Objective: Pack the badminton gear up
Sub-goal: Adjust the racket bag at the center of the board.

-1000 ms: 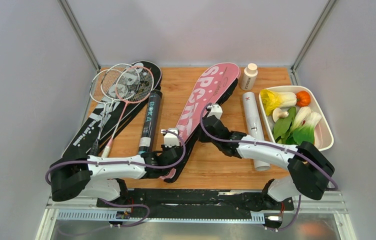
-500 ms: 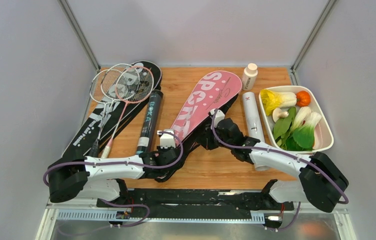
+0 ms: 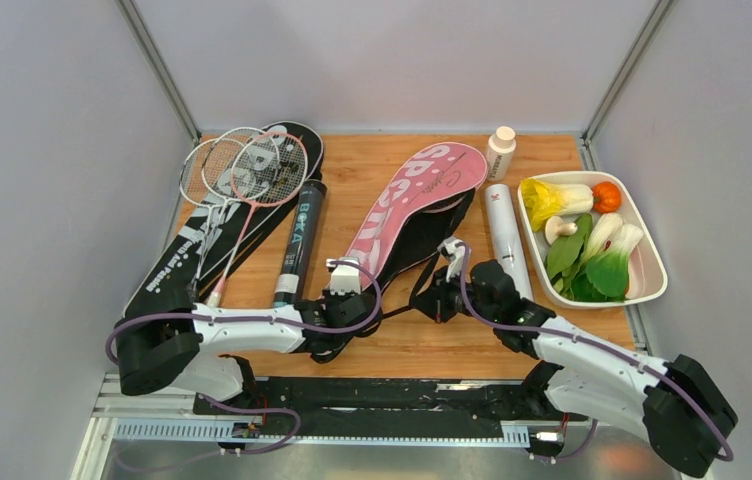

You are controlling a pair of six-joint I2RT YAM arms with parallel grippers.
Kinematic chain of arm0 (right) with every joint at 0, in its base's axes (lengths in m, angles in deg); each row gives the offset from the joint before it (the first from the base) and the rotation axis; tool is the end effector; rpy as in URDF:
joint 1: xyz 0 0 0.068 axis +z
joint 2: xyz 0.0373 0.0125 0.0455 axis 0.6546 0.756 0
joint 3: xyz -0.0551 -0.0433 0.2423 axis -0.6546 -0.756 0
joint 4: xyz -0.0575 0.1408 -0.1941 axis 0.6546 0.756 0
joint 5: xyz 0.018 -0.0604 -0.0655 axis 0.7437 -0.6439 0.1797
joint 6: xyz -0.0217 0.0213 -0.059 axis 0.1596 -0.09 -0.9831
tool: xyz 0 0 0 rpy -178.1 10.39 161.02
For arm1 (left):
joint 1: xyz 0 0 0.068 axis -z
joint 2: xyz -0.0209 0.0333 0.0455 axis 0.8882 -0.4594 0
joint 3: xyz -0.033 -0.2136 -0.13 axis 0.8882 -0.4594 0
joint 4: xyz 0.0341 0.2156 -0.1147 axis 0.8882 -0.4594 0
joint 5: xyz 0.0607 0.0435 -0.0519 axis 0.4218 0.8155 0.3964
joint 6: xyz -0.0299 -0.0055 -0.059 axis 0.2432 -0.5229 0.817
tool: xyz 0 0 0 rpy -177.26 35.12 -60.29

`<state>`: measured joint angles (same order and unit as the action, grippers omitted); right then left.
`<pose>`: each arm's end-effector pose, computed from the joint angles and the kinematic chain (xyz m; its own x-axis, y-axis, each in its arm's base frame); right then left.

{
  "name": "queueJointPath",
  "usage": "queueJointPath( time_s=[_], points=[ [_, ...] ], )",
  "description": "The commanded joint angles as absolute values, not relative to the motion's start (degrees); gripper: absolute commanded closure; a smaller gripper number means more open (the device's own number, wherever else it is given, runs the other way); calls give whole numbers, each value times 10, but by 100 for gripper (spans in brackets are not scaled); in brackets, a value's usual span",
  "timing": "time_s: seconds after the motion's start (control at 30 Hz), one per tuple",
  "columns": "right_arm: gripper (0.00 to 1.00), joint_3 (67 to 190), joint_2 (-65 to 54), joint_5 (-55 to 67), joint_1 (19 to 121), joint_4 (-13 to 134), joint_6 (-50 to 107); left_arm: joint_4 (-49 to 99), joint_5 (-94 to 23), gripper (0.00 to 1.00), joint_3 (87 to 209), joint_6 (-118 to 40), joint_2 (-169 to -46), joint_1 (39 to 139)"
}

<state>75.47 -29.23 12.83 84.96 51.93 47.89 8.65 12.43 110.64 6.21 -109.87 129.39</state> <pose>0.1513 0.1653 0.1801 -0.6625 -0.0446 -0.7477 -0.6060 0.6185 0.5001 0.1247 -0.2055 0.1422 -0.6604 -0.0949 -0.7449 0.0365 0.9868 -0.1581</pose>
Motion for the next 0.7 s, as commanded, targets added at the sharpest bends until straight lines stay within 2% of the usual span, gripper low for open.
queueJointPath(
  time_s=[0.0,0.2,0.37,0.4,0.47,0.53,0.67],
  points=[
    [100,733,-382,275,868,498,470,63,132,100,1108,64,-1129,1276],
    [100,711,-429,279,868,564,498,48,134,100,1112,59,-1084,1256],
    [100,705,-442,223,868,655,537,50,127,100,1114,44,-1045,1239],
    [94,711,-442,206,869,663,544,53,124,100,1114,41,-1040,1238],
    [77,720,-435,130,869,660,587,66,110,100,1110,41,-1021,1238],
    [77,725,-418,58,869,643,656,87,88,100,1100,46,-1001,1238],
    [63,723,-348,21,872,546,721,111,56,100,1086,62,-974,1238]
  ],
)
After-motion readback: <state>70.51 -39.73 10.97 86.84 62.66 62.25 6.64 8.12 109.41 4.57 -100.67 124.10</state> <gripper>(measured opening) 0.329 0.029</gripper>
